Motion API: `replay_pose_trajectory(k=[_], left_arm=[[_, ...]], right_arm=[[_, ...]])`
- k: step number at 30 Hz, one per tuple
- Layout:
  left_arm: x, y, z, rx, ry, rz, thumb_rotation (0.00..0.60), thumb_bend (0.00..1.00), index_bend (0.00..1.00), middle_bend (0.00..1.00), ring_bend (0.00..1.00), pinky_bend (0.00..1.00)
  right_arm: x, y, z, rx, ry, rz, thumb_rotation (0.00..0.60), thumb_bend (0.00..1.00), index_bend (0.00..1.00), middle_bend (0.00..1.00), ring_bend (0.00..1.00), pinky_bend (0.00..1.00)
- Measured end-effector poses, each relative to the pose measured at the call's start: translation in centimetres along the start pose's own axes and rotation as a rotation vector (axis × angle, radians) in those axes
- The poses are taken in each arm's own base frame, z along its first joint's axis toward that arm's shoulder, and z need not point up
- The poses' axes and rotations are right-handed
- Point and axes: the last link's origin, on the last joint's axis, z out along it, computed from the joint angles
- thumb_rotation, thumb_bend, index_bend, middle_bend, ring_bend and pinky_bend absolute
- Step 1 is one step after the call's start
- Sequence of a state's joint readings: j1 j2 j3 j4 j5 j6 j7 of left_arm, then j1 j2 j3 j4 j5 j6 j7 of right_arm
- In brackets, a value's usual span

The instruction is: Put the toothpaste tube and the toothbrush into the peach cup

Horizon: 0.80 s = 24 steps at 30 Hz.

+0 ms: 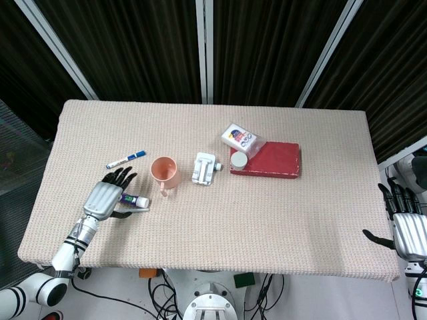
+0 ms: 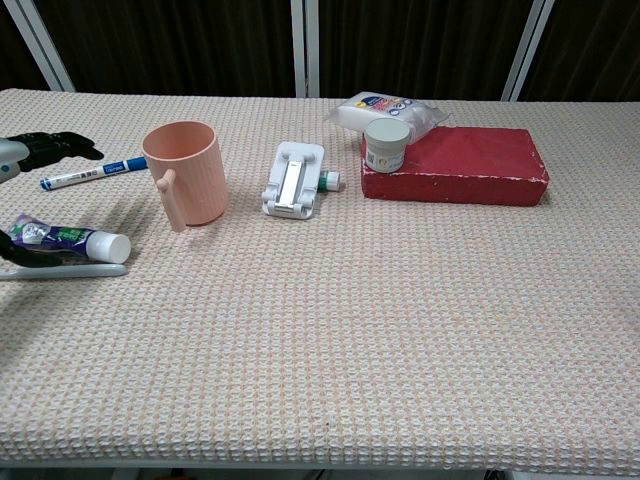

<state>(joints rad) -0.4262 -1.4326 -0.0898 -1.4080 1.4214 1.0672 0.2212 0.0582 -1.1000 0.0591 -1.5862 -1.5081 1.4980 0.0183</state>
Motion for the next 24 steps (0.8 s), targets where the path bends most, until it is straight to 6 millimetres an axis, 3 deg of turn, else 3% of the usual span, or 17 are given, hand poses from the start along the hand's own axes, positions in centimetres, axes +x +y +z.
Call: replay_pose_trajectory(k=[4,9,17,24], left_arm=[[-0.1,-0.2,0.2,0.007,-0.006,-0.005,0.519,0.05,0.11,0.03,0.02,0.18],[-0.3,-0.3,0.3,0.01,-0.012,-0.006,0.597,0.06,0.15,0.06,0.03,0.18],[-0.6,0.2,0.7,-0.019,0.002,0.017,0.6,0.08,0.31,0.2,0.05,0.19],[-0.9,0.2,1.3,-0.027,0.013,0.031,0.6,0.09,0.34,0.24,0.05,0.19]], right_arm=[[-0.2,-0.1,0.1,0.0,-0.006,-0.003,0.6,0.13,0.0,0.0,0.0,0.0],[-0.1,0.0,0.1,-0.001,-0.004,0.0,0.6,0.14,0.0,0.0,0.0,0.0],[0.0,0.0,0.2,-0.003,0.014,0.015,0.6,0.16,0.0,0.0,0.0,0.0],[-0.1,0.1,0.1,-0.004,0.012,0.017,0.6,0.17,0.0,0.0,0.0,0.0]])
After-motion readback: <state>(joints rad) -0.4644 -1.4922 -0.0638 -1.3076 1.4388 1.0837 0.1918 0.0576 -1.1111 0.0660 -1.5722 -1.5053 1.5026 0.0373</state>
